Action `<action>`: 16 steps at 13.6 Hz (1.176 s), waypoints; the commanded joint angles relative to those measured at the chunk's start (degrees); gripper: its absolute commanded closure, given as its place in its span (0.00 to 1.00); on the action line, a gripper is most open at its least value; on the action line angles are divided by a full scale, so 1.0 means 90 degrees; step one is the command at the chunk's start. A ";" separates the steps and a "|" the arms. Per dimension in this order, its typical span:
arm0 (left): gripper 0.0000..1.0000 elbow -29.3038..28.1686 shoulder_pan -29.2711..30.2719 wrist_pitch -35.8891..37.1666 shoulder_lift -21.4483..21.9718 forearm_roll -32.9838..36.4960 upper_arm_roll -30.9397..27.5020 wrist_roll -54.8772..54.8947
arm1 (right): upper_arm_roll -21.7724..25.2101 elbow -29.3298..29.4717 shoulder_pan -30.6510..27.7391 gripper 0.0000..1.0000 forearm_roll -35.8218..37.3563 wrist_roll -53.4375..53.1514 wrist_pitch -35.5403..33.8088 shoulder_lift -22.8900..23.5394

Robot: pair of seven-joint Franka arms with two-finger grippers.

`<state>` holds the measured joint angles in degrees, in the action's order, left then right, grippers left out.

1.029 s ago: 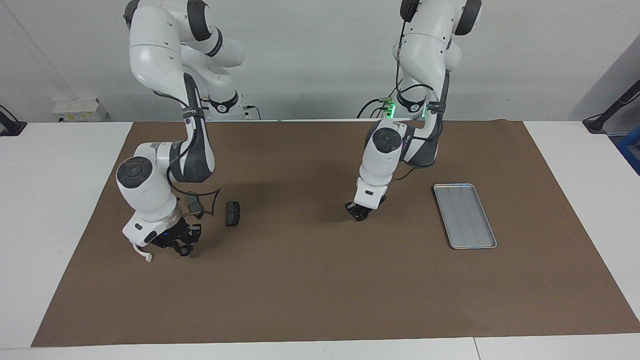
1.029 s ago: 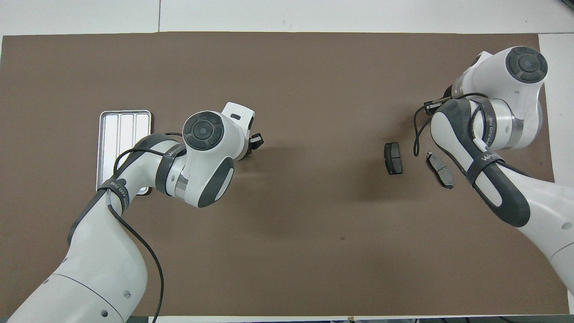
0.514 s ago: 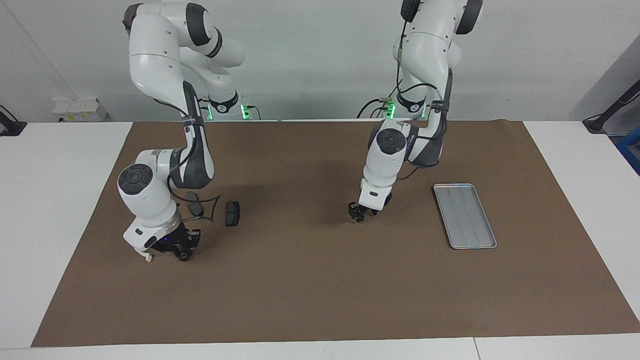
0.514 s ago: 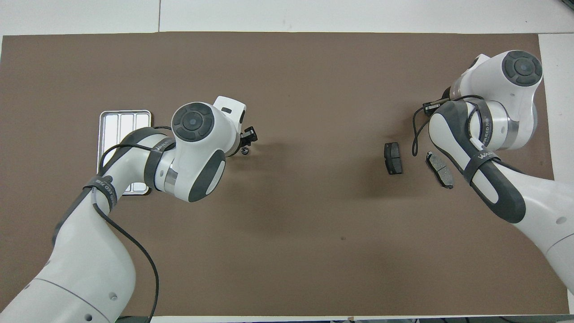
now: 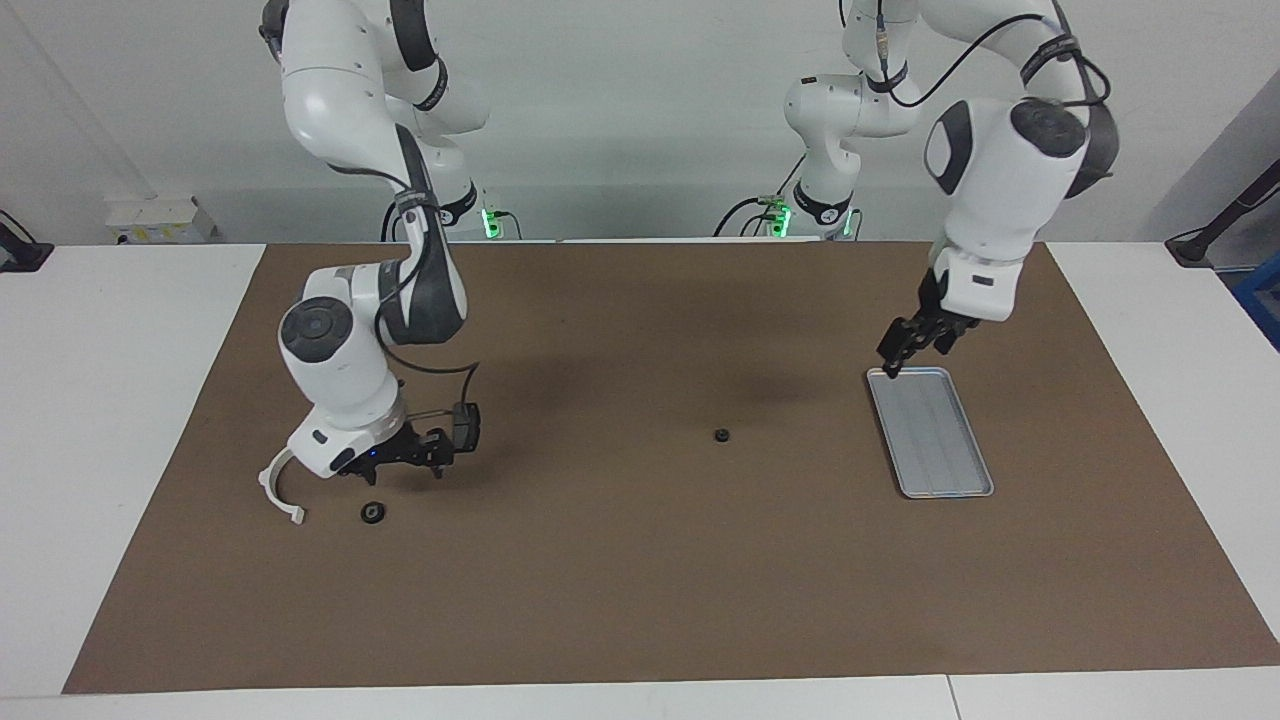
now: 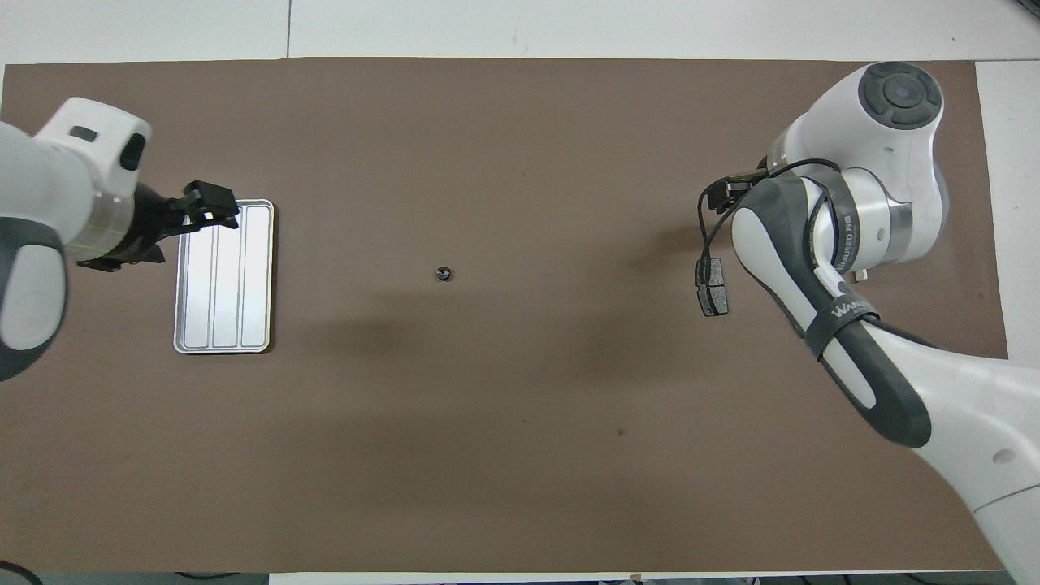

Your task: Place bearing gear from tray to pile

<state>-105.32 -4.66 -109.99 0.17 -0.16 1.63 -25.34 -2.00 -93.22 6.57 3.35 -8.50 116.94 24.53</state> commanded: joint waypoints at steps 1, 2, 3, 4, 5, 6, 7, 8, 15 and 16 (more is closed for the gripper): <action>0.00 0.0022 0.0574 0.0743 0.0380 -0.0012 0.0063 0.1151 | -0.0061 0.0639 0.0819 0.00 -0.0049 -0.1763 -0.0921 -0.0099; 0.00 0.0139 0.0624 0.0978 0.0410 -0.0022 0.0044 0.1494 | -0.0080 0.0748 0.1199 0.00 -0.0049 -0.2505 -0.0982 -0.0089; 0.00 0.0275 0.0780 0.1194 0.0391 -0.0022 -0.0005 0.1681 | -0.0090 0.0749 0.1571 0.00 -0.0049 -0.3199 -0.0914 -0.0099; 0.00 0.0354 0.0810 0.1312 0.0362 -0.0031 -0.0005 0.1809 | -0.0090 0.0749 0.1874 0.00 -0.0049 -0.3757 -0.0865 -0.0109; 0.00 0.0345 0.0811 0.1294 0.0362 -0.0031 -0.0015 0.1858 | -0.0090 0.0749 0.2128 0.00 -0.0088 -0.4149 -0.0797 -0.0109; 0.00 0.0335 0.0820 0.1255 0.0352 -0.0031 -0.0015 0.1878 | -0.0090 0.0749 0.2373 0.00 -0.0253 -0.4453 -0.0603 -0.0080; 0.00 0.0393 0.0811 0.1245 0.0284 -0.0022 -0.0015 0.1965 | -0.0090 0.0759 0.2578 0.00 -0.0313 -0.4678 -0.0505 -0.0060; 0.00 0.0607 0.0869 0.1312 0.0119 -0.0002 0.0043 0.1985 | -0.0090 0.0759 0.2812 0.00 -0.0255 -0.5000 -0.0494 0.0066; 0.00 0.1126 0.0733 0.1801 -0.0205 -0.0041 -0.0025 0.2034 | -0.0061 0.2593 0.3566 0.00 -0.0059 -0.6008 -0.0474 0.1921; 0.00 0.1136 0.0684 0.1869 -0.0205 -0.0041 -0.0054 0.2034 | -0.0061 0.2691 0.3567 0.00 -0.0059 -0.6076 -0.0484 0.1990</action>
<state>-96.62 2.29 -95.60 -1.38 -0.20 1.91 -7.99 -2.78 -73.71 38.79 2.19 -61.57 113.38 39.85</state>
